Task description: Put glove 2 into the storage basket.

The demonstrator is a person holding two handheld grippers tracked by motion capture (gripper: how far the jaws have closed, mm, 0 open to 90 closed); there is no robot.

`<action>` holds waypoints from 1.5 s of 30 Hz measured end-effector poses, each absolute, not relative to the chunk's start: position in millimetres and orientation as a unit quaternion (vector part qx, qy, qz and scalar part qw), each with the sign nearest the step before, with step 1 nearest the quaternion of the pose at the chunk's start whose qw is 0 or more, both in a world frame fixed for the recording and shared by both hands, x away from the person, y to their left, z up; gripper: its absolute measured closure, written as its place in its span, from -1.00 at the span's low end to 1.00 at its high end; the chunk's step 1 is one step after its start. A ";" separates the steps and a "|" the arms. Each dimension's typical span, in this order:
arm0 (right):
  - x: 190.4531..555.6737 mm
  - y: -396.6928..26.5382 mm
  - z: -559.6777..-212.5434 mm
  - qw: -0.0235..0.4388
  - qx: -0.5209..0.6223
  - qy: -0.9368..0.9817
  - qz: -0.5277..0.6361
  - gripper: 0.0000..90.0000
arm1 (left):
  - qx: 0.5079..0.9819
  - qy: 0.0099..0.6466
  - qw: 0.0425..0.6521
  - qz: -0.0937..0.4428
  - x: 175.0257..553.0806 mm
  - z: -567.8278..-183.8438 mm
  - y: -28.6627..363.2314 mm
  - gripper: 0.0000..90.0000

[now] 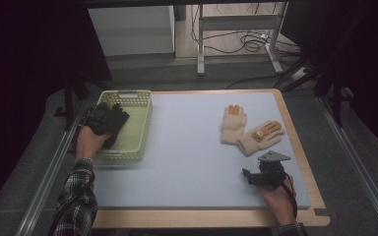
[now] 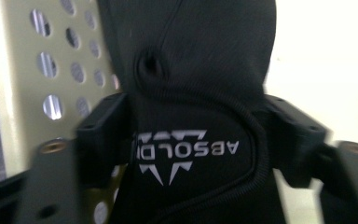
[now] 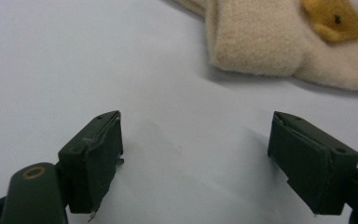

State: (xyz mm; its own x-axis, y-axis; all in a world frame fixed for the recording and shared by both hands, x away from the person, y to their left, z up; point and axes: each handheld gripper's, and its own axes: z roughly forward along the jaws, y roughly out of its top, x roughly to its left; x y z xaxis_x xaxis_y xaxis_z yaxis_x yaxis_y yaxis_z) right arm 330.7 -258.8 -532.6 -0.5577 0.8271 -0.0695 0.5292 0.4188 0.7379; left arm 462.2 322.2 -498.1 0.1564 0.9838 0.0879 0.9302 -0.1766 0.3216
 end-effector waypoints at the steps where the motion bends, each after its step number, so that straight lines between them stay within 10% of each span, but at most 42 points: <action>1: 330.7 -258.7 -532.7 0.218 0.417 0.813 0.342 -0.61 | 0.758 0.631 0.098 0.137 461.7 -497.4 321.6 -0.57; 9: 330.5 -258.6 -532.7 0.219 0.417 0.813 0.342 -0.61 | 0.761 0.619 0.133 0.141 455.0 -478.8 321.0 -0.92; 45: 329.9 -258.3 -532.2 0.219 0.417 0.814 0.340 -0.61 | 0.798 0.436 0.371 0.188 351.8 -443.8 250.7 -1.00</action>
